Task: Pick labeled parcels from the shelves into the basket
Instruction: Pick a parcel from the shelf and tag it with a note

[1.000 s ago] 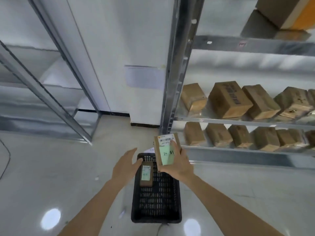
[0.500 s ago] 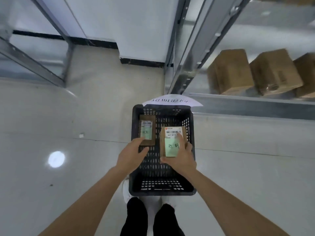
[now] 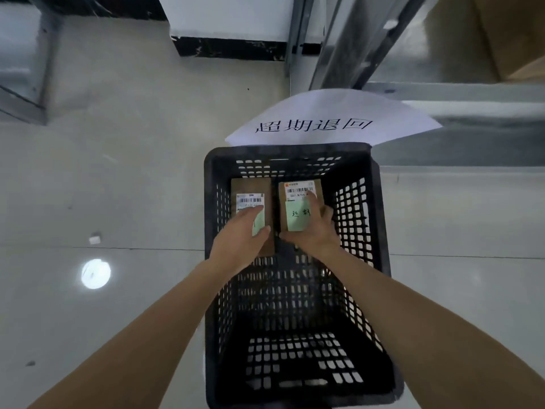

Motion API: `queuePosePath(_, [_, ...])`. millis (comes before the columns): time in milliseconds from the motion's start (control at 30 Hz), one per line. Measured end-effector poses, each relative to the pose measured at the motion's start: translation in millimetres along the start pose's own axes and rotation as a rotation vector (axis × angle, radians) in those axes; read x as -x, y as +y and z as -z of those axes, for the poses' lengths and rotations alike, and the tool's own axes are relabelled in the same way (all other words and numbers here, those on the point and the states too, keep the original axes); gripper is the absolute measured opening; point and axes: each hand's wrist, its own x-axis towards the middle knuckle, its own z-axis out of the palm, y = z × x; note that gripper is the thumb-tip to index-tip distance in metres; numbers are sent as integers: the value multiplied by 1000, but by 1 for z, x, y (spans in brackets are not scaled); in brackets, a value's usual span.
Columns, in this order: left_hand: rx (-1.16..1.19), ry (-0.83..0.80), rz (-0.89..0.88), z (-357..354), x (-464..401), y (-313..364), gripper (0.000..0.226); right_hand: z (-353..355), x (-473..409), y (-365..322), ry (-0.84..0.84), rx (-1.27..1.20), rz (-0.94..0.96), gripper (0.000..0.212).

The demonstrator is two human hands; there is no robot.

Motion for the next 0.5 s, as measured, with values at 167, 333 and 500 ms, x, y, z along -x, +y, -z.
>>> queuePosePath(167, [-31, 6, -23, -14, -36, -13, 57, -30, -40, 1, 12, 8, 7, 127])
queuePosePath(333, [-49, 28, -40, -17, -49, -18, 56, -46, -57, 3, 38, -15, 32, 132])
queuePosePath(500, [-24, 22, -44, -11, -49, -19, 55, -50, -63, 8, 2, 4, 67, 131])
